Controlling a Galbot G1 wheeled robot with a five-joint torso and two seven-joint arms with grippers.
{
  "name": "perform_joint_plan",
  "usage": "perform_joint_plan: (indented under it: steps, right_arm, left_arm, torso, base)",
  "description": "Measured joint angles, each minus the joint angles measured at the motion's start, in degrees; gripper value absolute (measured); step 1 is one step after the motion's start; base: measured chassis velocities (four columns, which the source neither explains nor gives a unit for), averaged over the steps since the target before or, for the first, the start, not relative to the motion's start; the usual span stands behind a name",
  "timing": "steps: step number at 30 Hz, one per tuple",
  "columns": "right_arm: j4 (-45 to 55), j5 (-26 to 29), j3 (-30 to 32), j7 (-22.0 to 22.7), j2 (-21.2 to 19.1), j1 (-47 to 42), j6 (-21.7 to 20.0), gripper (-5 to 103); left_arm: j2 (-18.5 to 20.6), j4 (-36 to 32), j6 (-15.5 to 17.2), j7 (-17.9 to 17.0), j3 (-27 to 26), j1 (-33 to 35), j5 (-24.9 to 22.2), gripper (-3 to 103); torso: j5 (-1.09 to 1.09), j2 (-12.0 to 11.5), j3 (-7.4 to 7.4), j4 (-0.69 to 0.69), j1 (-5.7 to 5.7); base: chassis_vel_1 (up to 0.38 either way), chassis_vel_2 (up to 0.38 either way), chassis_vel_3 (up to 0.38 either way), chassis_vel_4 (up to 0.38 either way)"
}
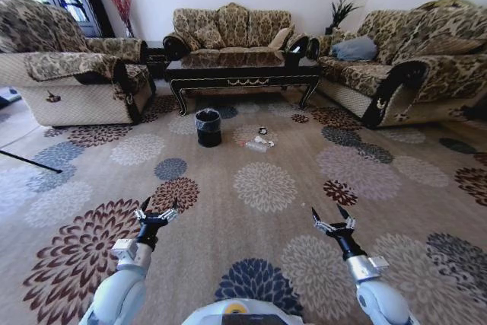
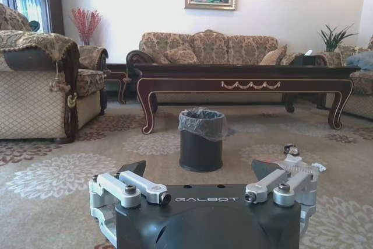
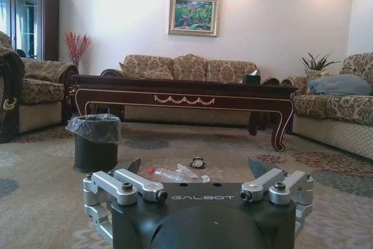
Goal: Move to the front of the table and pick up the trash from the floor, then place it into the trash bin.
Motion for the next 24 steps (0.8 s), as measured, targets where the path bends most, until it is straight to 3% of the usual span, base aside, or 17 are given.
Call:
perform_joint_plan:
  steps: [9,24]
  right_arm:
    - [-0.03,0.02,0.03,-0.32,0.20,-0.02,0.39,100]
    - [0.20,-0.62,-0.04,-1.08,0.23,-0.10,0.39,100]
  left_arm:
    - [-0.20,0.43,-0.27,0.00,0.13,-0.19,0.47,100]
    - [-0.48,0.91,-0.49,0.21,0.07,-0.07,0.51,100]
  torso:
    - [0.00,0.00,0.15,0.00,-0.01]
    - [-0.01,0.00,0.28,0.01,-0.01]
  base:
    - [-0.107,0.079,0.083,-0.094]
    - [-0.195,0.211,0.187,-0.199]
